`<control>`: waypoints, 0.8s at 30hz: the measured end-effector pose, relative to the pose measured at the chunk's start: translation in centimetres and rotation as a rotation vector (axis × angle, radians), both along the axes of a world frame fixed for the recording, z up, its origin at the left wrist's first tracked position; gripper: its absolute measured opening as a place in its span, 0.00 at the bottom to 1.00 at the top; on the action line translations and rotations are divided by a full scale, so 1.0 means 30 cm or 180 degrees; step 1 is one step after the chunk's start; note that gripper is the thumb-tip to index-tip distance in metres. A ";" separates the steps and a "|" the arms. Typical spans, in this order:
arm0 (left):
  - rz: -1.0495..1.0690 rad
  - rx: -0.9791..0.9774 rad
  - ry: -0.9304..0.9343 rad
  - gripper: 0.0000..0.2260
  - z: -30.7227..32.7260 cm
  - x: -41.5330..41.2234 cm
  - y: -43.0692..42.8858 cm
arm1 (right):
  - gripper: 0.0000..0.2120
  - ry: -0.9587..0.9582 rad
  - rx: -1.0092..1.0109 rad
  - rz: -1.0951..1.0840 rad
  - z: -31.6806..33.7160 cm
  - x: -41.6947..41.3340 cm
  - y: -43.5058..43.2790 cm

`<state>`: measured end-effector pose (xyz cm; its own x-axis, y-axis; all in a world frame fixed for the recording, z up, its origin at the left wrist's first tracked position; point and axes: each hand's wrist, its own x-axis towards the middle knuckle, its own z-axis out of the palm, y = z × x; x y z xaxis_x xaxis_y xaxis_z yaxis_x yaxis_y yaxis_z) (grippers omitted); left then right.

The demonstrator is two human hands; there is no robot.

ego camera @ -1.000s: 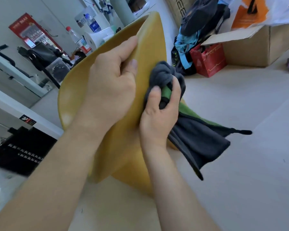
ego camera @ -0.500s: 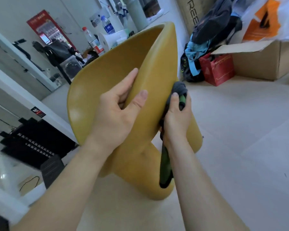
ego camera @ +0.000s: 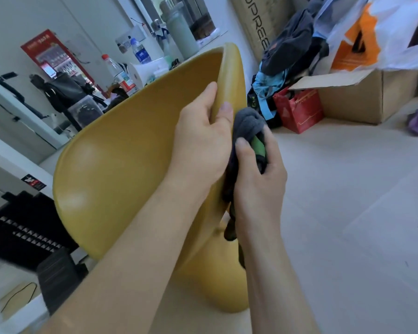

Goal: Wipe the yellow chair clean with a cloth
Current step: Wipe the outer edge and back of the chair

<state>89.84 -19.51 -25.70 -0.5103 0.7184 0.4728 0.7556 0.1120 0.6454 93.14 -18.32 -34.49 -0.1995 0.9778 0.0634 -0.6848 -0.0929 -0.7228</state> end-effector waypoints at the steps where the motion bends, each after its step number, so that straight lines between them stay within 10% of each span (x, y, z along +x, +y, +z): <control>1: -0.0065 -0.0018 -0.0042 0.22 -0.004 -0.005 0.007 | 0.19 0.0005 0.0107 -0.0091 0.011 0.006 0.006; 14: -0.0154 0.0039 0.0324 0.21 -0.049 -0.023 -0.039 | 0.15 -0.0178 -0.1560 0.1347 -0.246 -0.178 0.092; 24: -0.0261 0.0410 -0.0125 0.17 -0.043 -0.021 -0.053 | 0.20 0.0106 0.0042 -0.0387 0.105 0.007 -0.066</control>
